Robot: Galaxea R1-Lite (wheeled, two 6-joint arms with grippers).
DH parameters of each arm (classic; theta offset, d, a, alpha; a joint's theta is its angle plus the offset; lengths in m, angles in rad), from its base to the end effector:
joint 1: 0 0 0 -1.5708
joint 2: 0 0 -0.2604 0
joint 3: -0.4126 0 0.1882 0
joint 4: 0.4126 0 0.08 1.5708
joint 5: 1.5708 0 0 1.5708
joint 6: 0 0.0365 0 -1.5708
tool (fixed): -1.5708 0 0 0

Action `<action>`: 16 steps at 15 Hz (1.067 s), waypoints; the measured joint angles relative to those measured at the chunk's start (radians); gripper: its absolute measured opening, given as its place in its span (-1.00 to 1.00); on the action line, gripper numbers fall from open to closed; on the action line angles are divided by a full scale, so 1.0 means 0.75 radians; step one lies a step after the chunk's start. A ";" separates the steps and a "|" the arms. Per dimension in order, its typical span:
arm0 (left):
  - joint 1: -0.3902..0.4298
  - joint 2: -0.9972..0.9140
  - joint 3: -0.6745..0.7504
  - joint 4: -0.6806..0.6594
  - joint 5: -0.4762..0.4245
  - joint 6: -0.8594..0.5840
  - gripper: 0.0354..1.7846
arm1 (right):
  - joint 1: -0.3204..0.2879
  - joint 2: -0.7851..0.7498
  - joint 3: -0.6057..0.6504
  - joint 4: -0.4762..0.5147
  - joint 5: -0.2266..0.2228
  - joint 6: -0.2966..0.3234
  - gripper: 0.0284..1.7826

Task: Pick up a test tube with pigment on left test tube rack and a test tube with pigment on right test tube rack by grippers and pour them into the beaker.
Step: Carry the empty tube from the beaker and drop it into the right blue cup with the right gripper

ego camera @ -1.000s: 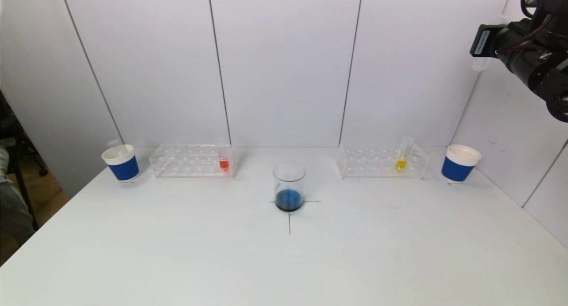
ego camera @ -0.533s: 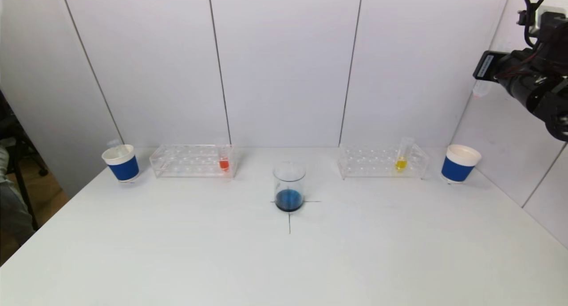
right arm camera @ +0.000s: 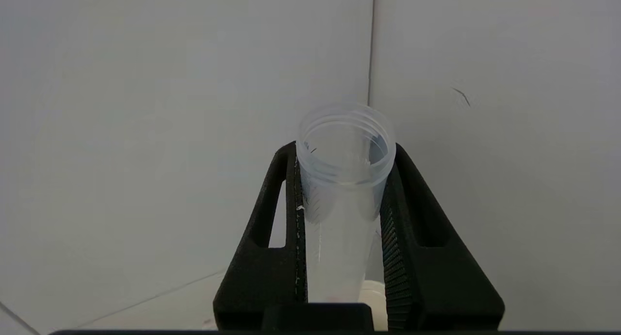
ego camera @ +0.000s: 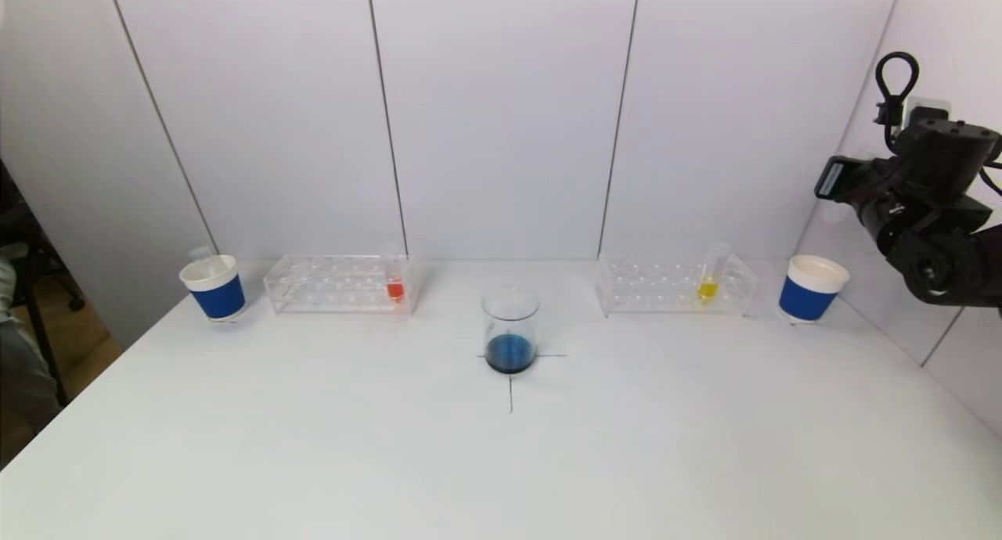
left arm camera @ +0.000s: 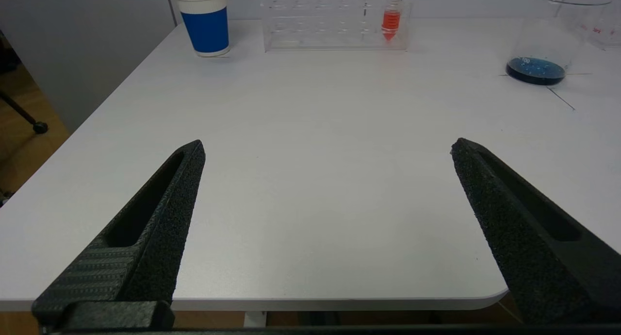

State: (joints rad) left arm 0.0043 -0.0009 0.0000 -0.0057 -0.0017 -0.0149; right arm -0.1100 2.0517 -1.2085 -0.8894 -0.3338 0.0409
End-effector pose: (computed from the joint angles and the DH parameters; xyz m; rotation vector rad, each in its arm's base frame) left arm 0.0284 0.0001 0.0762 -0.0149 -0.0066 0.0026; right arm 0.4021 -0.0564 0.1576 0.0454 -0.0554 -0.4427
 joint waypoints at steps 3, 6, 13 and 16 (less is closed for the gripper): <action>0.000 0.000 0.000 0.000 0.001 0.000 0.99 | -0.036 0.084 0.008 -0.028 -0.016 0.002 -0.47; 0.000 0.000 0.000 0.001 0.000 0.000 0.99 | -0.056 0.153 0.001 -0.041 -0.016 0.001 -0.47; 0.000 0.000 0.000 0.000 0.000 0.000 0.99 | -0.064 0.244 -0.021 -0.073 -0.010 -0.005 -0.47; 0.000 0.000 0.000 0.001 0.000 0.000 0.99 | -0.077 0.276 -0.047 -0.072 -0.008 -0.005 -0.47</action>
State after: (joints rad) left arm 0.0043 -0.0009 0.0000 -0.0053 -0.0017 -0.0149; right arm -0.1674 2.2587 -1.2436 -0.9432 -0.3400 0.0374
